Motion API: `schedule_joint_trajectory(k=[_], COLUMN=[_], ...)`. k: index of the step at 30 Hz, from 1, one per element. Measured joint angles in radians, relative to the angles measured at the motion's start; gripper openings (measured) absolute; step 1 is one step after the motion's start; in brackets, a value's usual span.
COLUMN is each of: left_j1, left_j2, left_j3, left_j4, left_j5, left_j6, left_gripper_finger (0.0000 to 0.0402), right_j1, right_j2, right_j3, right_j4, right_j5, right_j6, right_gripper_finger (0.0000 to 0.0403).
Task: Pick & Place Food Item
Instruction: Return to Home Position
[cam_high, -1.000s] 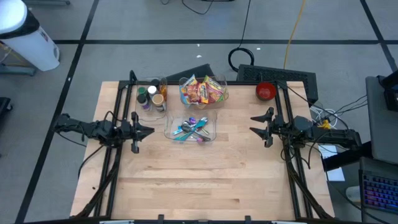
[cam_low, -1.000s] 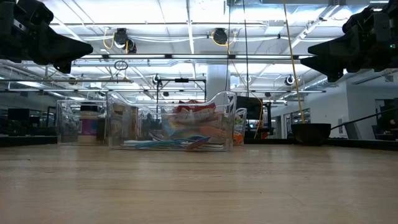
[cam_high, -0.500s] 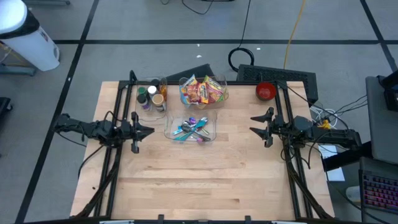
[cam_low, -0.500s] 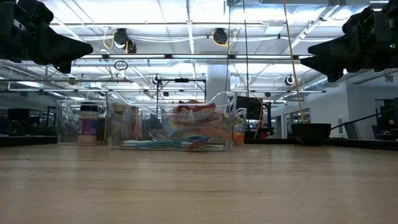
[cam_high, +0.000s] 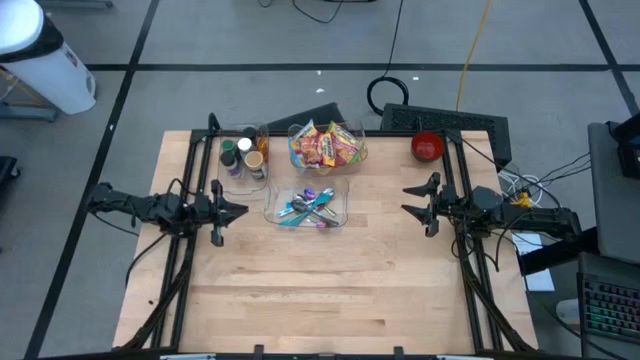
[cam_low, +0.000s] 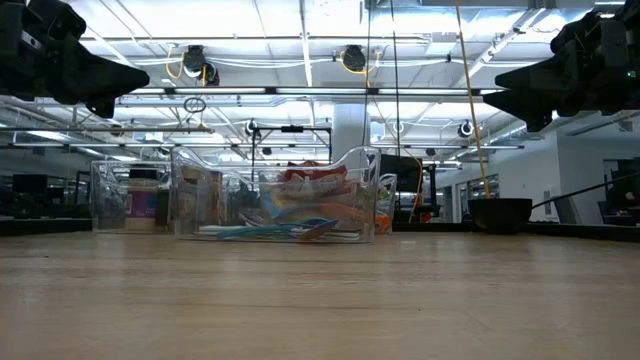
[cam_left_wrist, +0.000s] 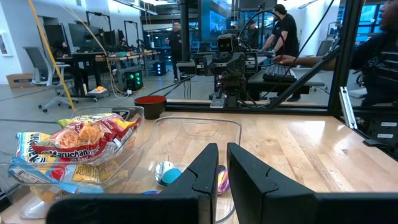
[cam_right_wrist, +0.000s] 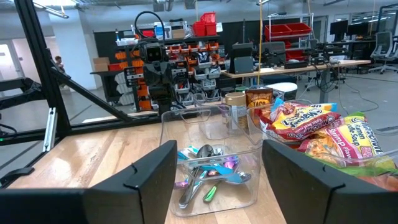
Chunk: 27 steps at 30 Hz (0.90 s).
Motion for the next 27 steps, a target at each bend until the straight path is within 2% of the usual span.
schedule_joint_trajectory(k=[27], left_j1=[0.0], left_j2=[0.0], left_j3=[0.0], left_j4=[0.0], left_j5=[0.0], left_j6=[0.0], left_gripper_finger=[0.004], right_j1=[0.0], right_j2=[0.0], right_j3=[0.0], right_j4=[0.0], right_j5=[0.0], right_j6=[0.0], right_gripper_finger=[0.0229])
